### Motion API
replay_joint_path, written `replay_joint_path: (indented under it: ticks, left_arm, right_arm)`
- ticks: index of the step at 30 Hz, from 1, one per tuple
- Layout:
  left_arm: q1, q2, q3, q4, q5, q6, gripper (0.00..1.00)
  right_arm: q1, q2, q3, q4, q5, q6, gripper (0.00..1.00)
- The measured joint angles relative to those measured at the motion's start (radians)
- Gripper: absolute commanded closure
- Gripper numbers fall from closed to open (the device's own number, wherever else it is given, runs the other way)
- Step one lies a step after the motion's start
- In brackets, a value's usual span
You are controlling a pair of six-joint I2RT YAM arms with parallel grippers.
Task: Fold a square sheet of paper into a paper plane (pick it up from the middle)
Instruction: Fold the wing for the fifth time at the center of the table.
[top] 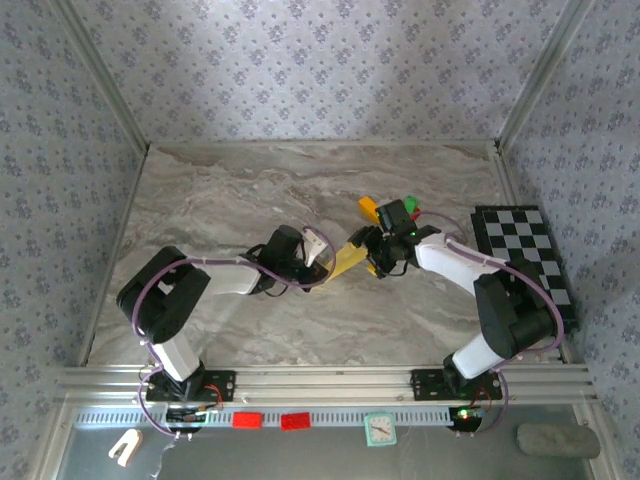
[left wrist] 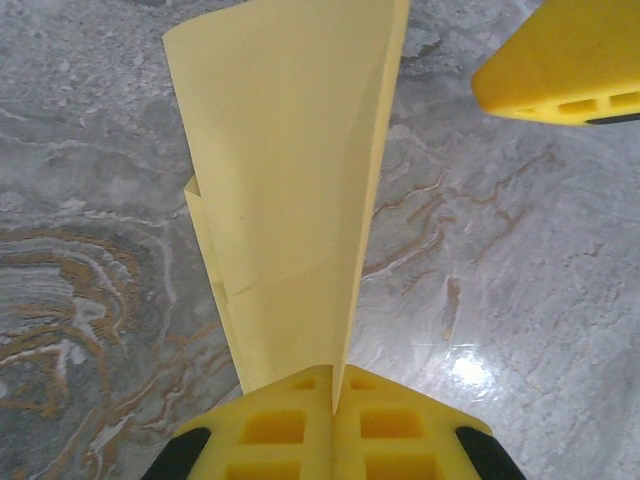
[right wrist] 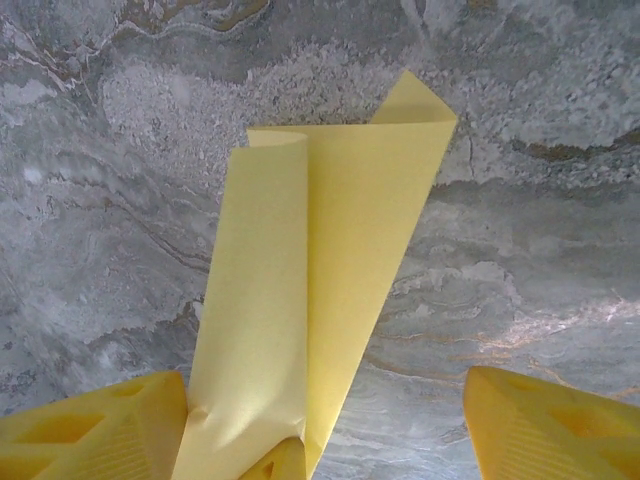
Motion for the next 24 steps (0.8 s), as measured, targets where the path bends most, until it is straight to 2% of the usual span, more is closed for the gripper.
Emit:
replay_joint_path:
  ticks: [12, 24]
  left_arm:
    - [0.0, 0.049, 0.015, -0.044, 0.022, -0.02, 1.0]
    - [0.0, 0.083, 0.028, -0.031, 0.048, -0.095, 1.0]
  right_arm:
    - [-0.003, -0.012, -0.002, -0.008, 0.014, -0.021, 0.25]
    - [-0.003, -0.013, -0.002, -0.019, 0.017, -0.024, 0.25]
